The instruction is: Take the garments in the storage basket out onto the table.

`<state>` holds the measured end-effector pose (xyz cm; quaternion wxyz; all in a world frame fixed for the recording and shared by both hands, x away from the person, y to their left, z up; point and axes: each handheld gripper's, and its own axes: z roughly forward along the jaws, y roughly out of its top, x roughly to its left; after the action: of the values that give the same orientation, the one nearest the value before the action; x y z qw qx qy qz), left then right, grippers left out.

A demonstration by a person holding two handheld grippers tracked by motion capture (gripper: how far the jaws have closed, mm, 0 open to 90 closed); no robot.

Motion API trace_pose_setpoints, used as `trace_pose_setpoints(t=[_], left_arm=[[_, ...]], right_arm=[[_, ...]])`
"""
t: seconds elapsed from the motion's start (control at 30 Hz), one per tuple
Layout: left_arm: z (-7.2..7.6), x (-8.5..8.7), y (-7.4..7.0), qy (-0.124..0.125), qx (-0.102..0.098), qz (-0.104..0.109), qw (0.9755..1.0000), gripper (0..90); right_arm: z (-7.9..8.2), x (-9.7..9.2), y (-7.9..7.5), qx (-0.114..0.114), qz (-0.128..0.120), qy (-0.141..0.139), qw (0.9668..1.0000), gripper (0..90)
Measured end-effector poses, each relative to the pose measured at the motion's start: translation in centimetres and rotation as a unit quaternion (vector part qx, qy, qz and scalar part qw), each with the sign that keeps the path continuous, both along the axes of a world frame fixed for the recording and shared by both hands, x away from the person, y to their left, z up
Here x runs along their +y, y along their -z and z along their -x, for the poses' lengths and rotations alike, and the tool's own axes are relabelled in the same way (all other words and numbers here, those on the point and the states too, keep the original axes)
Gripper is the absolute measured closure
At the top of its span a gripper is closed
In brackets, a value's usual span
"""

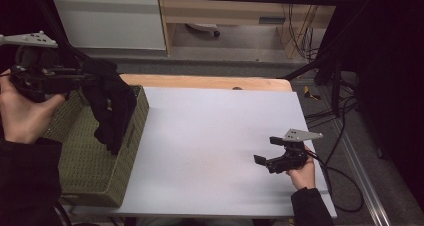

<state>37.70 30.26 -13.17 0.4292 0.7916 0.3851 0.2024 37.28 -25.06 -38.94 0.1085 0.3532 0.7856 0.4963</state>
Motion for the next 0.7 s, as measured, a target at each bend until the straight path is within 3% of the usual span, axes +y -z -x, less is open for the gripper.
trace_pose_setpoints(t=[0.7], left_arm=[[-0.4,-3.5,-0.7,0.032,-0.009,-0.006,0.9994,76.8]], right_arm=[[0.0,-0.1,0.0,-0.002,0.001,-0.001,1.0000,0.7]])
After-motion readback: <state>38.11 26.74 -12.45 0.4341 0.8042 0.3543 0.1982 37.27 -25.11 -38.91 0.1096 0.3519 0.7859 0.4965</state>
